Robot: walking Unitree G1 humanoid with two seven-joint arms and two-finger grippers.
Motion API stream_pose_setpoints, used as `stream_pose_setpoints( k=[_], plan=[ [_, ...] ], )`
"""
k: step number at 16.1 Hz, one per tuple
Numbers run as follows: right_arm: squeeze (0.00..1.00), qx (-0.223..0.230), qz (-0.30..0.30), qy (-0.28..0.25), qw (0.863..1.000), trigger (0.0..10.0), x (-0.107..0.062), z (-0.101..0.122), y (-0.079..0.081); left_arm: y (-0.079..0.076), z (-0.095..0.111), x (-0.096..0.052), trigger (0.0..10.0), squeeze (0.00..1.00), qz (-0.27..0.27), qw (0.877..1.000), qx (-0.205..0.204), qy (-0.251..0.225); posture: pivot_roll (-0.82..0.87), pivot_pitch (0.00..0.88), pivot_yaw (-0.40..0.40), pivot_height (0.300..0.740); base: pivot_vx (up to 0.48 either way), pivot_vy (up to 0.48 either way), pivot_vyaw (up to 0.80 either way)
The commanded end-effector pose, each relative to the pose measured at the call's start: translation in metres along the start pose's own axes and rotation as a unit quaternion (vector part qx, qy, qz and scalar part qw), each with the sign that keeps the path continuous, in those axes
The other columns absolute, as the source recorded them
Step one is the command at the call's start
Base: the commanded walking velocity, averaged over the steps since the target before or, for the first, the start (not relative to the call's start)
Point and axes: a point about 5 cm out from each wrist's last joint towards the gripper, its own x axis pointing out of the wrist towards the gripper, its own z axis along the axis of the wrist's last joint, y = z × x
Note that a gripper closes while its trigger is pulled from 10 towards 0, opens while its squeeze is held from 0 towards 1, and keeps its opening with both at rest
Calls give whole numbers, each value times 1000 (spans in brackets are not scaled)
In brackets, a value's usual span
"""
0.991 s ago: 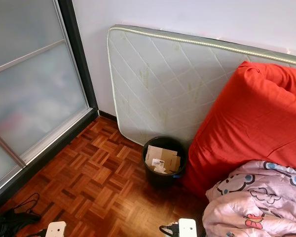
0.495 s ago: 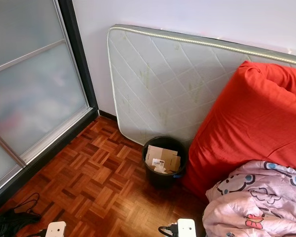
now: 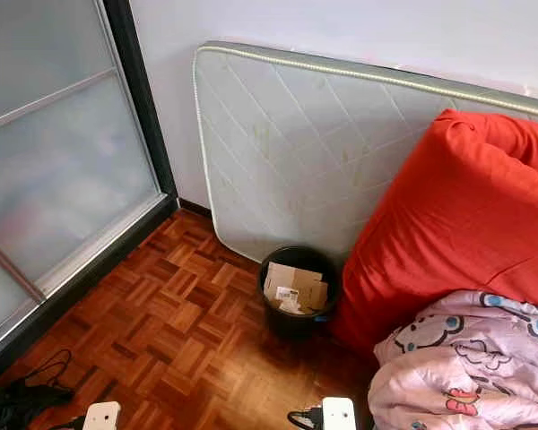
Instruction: Clean up the room
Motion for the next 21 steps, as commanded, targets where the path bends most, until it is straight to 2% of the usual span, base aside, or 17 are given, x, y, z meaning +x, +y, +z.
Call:
stream_pose_setpoints(
  k=[1, 21],
  plan=[
    [0, 4, 8, 8, 1000, 10000, 0, -3, 8, -1, -3, 0, 10000, 0, -4, 1000, -3, 8, -41, 0, -36, 740, 0, 0, 0],
    [0, 8, 8, 9, 1000, 10000, 0, -3, 7, -1, -3, 0, 10000, 0, -3, 1000, -4, 8, -41, 0, -38, 740, 248, 0, 0]
  ],
)
